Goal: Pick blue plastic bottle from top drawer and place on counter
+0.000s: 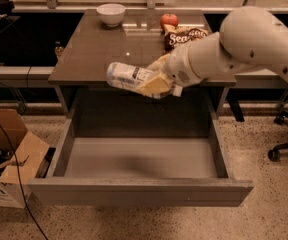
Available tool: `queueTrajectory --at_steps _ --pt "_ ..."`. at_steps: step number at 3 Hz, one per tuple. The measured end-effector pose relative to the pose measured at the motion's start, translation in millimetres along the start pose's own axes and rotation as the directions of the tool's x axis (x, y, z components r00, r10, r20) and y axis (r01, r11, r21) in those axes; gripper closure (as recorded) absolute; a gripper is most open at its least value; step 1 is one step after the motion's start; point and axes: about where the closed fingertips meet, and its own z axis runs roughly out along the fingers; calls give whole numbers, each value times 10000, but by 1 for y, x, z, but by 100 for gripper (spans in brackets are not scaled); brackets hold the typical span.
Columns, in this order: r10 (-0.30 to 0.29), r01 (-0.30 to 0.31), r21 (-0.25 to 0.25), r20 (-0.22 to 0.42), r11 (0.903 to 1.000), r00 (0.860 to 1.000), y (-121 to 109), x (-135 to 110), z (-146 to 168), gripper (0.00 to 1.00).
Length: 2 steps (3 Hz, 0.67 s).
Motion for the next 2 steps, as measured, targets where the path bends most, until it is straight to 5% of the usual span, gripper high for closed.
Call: queueTrajectory --at_steps 2 --pt "-751 745 130 553 9971 9956 -69 -53 33 100"
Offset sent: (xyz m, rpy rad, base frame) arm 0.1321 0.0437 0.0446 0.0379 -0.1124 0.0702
